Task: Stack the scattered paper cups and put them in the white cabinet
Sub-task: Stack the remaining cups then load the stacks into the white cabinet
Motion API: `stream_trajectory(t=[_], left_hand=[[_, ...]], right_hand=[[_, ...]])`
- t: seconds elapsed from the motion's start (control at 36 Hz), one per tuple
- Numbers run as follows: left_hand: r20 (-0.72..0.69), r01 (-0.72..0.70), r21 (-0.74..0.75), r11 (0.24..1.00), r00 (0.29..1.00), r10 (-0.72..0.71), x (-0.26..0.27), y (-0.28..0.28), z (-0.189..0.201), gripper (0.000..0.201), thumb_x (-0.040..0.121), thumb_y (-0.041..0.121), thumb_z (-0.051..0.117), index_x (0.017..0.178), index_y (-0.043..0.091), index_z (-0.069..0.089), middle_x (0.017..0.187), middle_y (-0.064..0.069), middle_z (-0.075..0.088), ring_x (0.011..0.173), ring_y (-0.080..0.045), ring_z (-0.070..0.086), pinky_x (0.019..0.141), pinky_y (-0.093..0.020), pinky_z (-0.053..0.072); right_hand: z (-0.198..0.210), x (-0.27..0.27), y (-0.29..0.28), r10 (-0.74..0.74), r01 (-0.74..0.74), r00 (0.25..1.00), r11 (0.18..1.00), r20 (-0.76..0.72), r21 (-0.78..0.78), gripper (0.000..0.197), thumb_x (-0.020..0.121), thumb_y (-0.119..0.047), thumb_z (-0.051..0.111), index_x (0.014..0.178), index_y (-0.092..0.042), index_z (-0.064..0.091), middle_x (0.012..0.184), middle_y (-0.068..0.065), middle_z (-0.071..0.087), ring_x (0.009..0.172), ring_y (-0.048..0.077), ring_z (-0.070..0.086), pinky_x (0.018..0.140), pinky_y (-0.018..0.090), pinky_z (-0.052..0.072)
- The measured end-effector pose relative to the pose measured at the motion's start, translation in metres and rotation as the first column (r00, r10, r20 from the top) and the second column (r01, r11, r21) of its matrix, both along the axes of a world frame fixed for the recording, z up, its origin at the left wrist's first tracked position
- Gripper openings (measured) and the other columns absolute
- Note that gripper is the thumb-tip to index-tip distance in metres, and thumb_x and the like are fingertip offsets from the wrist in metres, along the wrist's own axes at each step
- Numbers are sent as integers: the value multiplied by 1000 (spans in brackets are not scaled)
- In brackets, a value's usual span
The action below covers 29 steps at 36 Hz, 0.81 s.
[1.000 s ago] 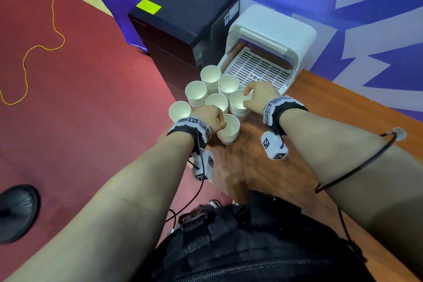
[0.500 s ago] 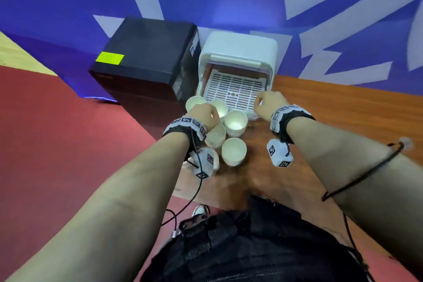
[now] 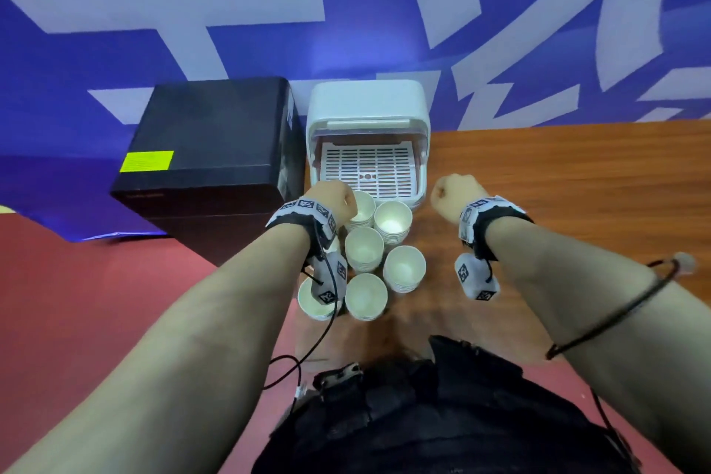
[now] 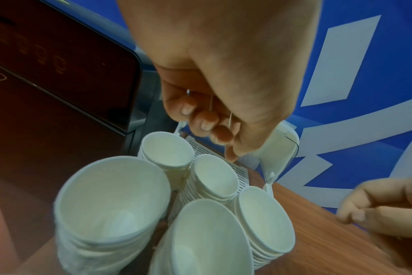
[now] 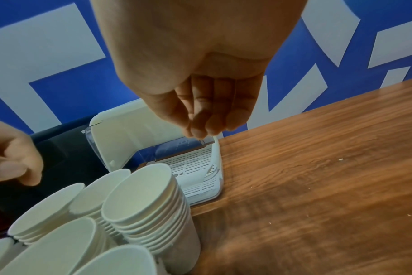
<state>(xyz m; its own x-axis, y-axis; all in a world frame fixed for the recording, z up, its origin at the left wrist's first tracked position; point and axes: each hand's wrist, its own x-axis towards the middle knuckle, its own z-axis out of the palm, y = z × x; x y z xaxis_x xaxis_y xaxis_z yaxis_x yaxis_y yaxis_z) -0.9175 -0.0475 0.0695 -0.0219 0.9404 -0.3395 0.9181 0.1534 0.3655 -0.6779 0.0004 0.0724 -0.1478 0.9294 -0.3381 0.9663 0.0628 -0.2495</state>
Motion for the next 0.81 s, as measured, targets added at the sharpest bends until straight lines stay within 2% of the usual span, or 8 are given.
stream_trajectory(t=[0.11,0.22,0.33,0.42,0.5,0.61,0.69,0.81], left_hand=[[-33,57,-36,998,998,-59,13,20,-2,25,89,25,49,88,9,69,87,-10,69,74,-22,61,59,-27,45],[-65,109,-76,991,991,-114,26,45,-7,28,84,31,58,91,7,72,81,-7,67,70,-20,56,60,-28,47],[-141,185,-163,969,968,-209,38,70,-14,30,85,39,63,98,13,71,98,-6,69,87,-23,64,69,-30,49],[-237,286,-195,938,915,-328,50,85,-25,28,87,38,61,99,14,69,106,-7,59,88,-22,57,72,-28,43],[-301,319,-284,904,865,-400,66,95,-41,28,88,38,64,111,22,67,109,-3,54,106,-23,58,77,-30,42],[-390,378,-343,860,776,-496,79,97,-51,7,90,29,58,94,29,64,75,5,54,82,-17,53,55,-27,31],[-377,441,-404,802,719,-585,79,102,-54,15,79,27,57,86,20,67,76,-1,64,79,-22,57,61,-30,34],[-375,390,-473,790,722,-581,82,105,-61,18,87,25,53,69,20,52,65,1,51,59,-14,43,62,-28,31]], right_hand=[[-1,-1,11,3,-5,999,999,-42,-50,23,90,-21,47,96,-13,68,80,7,63,60,18,54,55,25,41],[-11,-7,21,22,-39,995,985,-99,-170,33,90,-37,56,90,-7,69,83,13,68,63,22,58,59,28,47],[-24,-12,33,68,-107,989,938,-128,-329,48,87,-48,57,86,-2,71,81,15,74,64,25,63,74,37,58],[-34,-14,41,62,-109,989,920,-134,-377,47,82,-49,59,82,-4,69,82,15,73,69,27,66,78,40,58],[-43,-15,47,72,-118,989,907,-128,-404,41,86,-46,59,75,-7,65,72,10,65,65,24,59,78,37,56],[-56,-15,51,54,-118,987,886,-153,-449,41,84,-42,61,82,-2,70,67,9,61,59,23,55,63,33,51],[-60,-16,55,81,-132,989,871,-126,-473,28,80,-36,64,70,-9,61,65,7,60,58,22,53,58,30,45],[-66,-15,56,76,-120,991,857,-107,-501,22,73,-32,62,68,-11,59,64,9,61,57,23,53,54,29,41]])
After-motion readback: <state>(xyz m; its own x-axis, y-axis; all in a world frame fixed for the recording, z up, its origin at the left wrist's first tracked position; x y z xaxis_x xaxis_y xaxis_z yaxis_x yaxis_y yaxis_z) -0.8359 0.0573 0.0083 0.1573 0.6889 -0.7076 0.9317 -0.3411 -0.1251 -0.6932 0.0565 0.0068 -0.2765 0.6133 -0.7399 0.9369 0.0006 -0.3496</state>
